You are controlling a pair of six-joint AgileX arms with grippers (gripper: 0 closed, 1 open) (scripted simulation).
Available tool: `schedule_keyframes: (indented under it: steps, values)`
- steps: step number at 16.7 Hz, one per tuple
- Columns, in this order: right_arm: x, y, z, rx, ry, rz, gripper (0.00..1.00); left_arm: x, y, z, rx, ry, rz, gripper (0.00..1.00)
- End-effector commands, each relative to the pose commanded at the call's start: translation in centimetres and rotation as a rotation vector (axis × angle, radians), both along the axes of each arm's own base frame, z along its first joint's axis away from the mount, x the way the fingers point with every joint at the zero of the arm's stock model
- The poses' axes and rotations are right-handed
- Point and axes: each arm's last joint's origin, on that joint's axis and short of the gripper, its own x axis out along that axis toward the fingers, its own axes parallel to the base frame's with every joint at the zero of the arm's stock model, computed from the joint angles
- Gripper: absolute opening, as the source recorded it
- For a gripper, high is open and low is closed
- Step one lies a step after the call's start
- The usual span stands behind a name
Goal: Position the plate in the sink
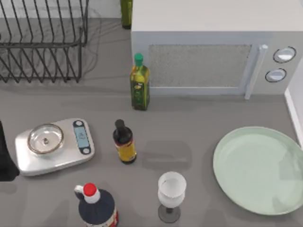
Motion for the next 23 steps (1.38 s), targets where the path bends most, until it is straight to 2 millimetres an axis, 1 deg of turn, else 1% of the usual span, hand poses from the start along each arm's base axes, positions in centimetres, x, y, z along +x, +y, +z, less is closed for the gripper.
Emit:
schedule_keyframes:
  steps: [3, 6, 8, 11, 14, 16, 18, 21, 23]
  values:
    - [0.0, 0.2, 0.6, 0.014, 0.026, 0.014, 1.0, 0.0, 0.0, 0.0, 0.0, 0.0, 0.0, 1.0]
    - [0.3, 0.7, 2.6, 0.064, 0.131, 0.062, 1.0, 0.0, 0.0, 0.0, 0.0, 0.0, 0.0, 1.0]
    - [1.0, 1.4, 4.4, 0.105, 0.248, 0.102, 1.0, 0.0, 0.0, 0.0, 0.0, 0.0, 0.0, 1.0]
    - [3.3, 3.0, 7.1, 0.159, 0.487, 0.154, 1.0, 0.0, 0.0, 0.0, 0.0, 0.0, 0.0, 1.0]
    - [6.9, 5.7, 8.7, 0.183, 0.77, 0.177, 1.0, 0.0, 0.0, 0.0, 0.0, 0.0, 0.0, 1.0]
    - [9.7, 8.2, 8.9, 0.178, 0.958, 0.17, 1.0, 0.0, 0.0, 0.0, 0.0, 0.0, 0.0, 1.0]
    - [12.3, 11.0, 8.4, 0.157, 1.132, 0.147, 1.0, 0.0, 0.0, 0.0, 0.0, 0.0, 0.0, 1.0]
    - [15.3, 15.2, 6.6, 0.104, 1.349, 0.091, 1.0, 0.0, 0.0, 0.0, 0.0, 0.0, 0.0, 1.0]
    - [16.5, 17.7, 5.1, 0.065, 1.454, 0.051, 1.0, 0.0, 0.0, 0.0, 0.0, 0.0, 0.0, 1.0]
